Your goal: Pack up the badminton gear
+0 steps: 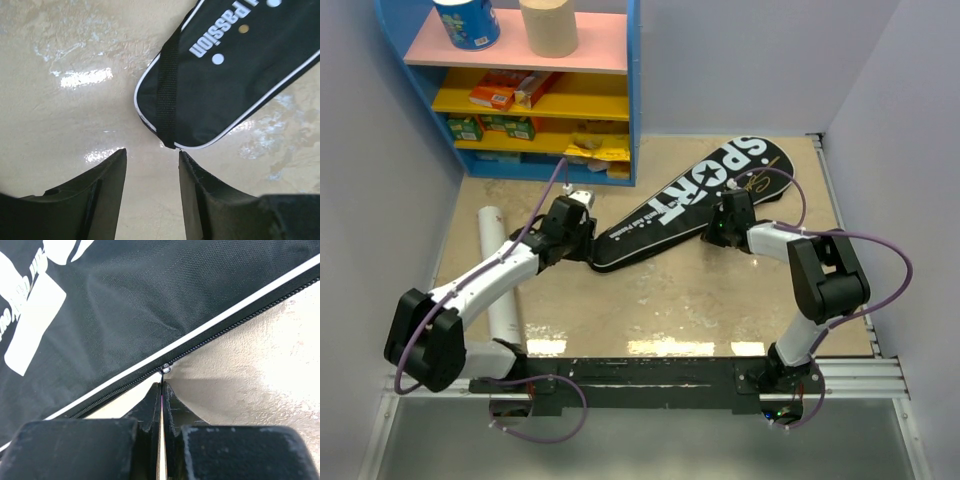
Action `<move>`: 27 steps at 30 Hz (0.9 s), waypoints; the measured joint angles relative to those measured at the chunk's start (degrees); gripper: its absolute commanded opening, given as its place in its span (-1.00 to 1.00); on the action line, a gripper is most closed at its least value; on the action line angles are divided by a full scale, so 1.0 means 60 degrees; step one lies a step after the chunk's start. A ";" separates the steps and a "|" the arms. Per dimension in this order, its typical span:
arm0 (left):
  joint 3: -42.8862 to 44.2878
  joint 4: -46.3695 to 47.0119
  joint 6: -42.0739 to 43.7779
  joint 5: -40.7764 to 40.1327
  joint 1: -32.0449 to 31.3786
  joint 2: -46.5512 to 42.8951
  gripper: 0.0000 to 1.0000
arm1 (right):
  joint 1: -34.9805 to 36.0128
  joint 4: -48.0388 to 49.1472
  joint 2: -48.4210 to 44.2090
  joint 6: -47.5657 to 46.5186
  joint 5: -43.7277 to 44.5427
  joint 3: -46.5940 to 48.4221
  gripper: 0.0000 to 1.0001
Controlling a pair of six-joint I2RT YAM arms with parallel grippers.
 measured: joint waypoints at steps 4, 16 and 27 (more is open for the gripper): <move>-0.0007 0.0058 -0.0066 -0.0131 0.0004 0.0674 -0.03 | 0.0000 -0.0069 -0.0036 -0.0229 -0.0004 0.0000 -1.00; -0.0219 0.0852 -0.0583 -0.0219 0.0004 0.1927 -0.04 | 0.0007 -0.0131 -0.0153 -0.0608 -0.0084 -0.0098 -1.00; -0.0470 0.1534 -0.0980 -0.0372 0.0022 0.2120 -0.18 | 0.0004 -0.0127 -0.0153 -0.0925 -0.0255 -0.0098 -1.00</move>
